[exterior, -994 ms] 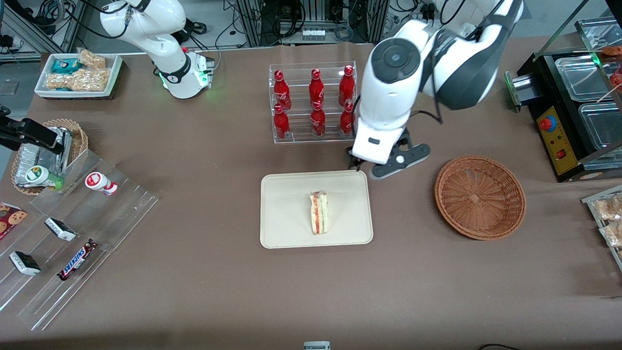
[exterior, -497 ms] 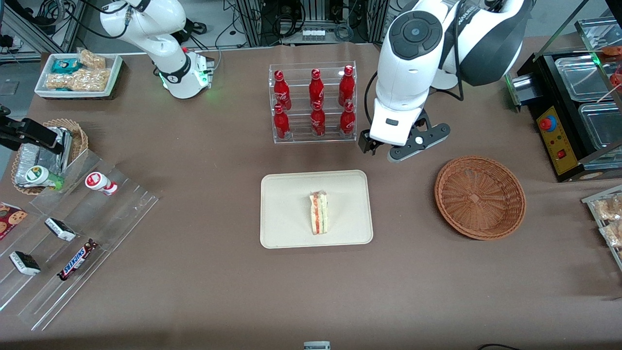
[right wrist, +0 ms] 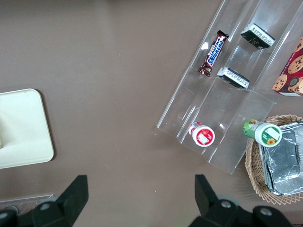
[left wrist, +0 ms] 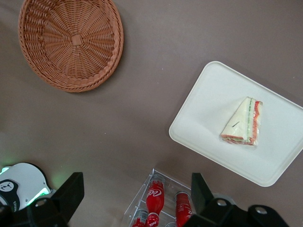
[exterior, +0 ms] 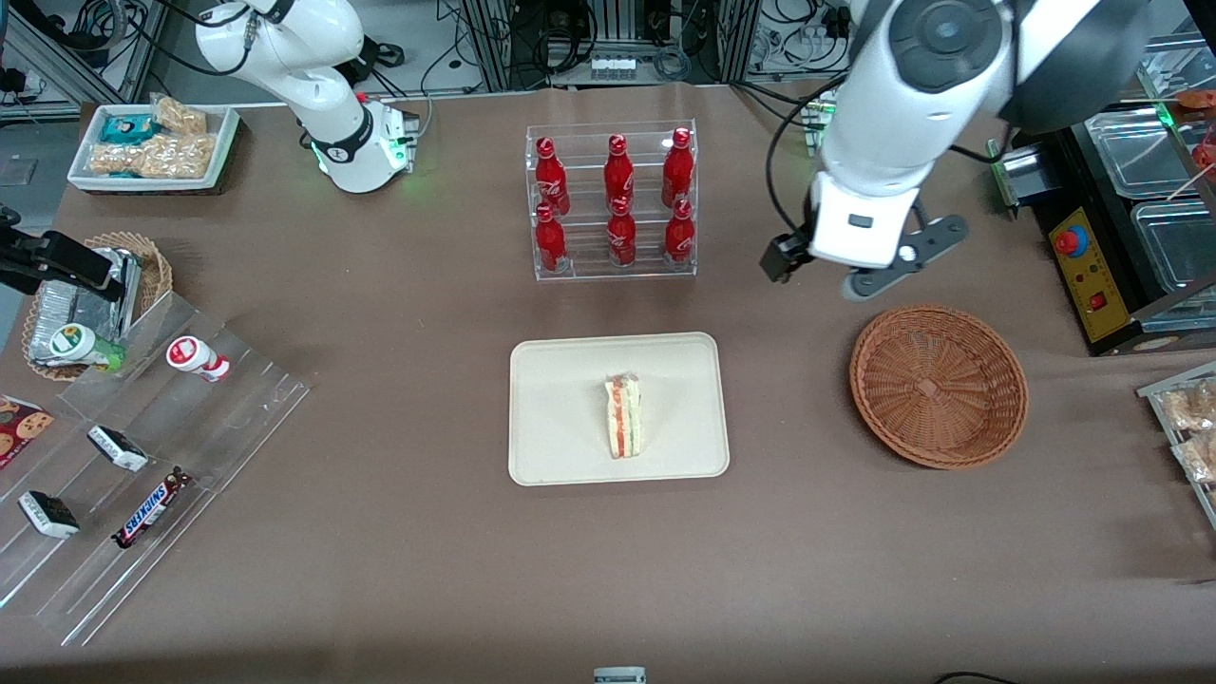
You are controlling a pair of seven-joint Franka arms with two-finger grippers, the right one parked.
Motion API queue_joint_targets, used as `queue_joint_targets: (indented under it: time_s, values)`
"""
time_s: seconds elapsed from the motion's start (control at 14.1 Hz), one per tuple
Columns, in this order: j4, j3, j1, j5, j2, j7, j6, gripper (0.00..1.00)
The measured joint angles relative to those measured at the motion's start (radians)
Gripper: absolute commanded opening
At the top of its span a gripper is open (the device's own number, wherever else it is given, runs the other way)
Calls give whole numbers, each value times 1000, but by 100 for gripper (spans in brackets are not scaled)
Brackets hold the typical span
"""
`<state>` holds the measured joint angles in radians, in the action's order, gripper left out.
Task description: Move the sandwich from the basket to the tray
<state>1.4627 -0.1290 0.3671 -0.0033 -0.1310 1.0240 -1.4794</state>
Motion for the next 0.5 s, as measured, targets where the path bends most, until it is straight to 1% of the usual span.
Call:
queue_joint_targets:
  time_s: [0.5]
  values:
    - [35, 2, -138, -14, 13, -244, 7, 100]
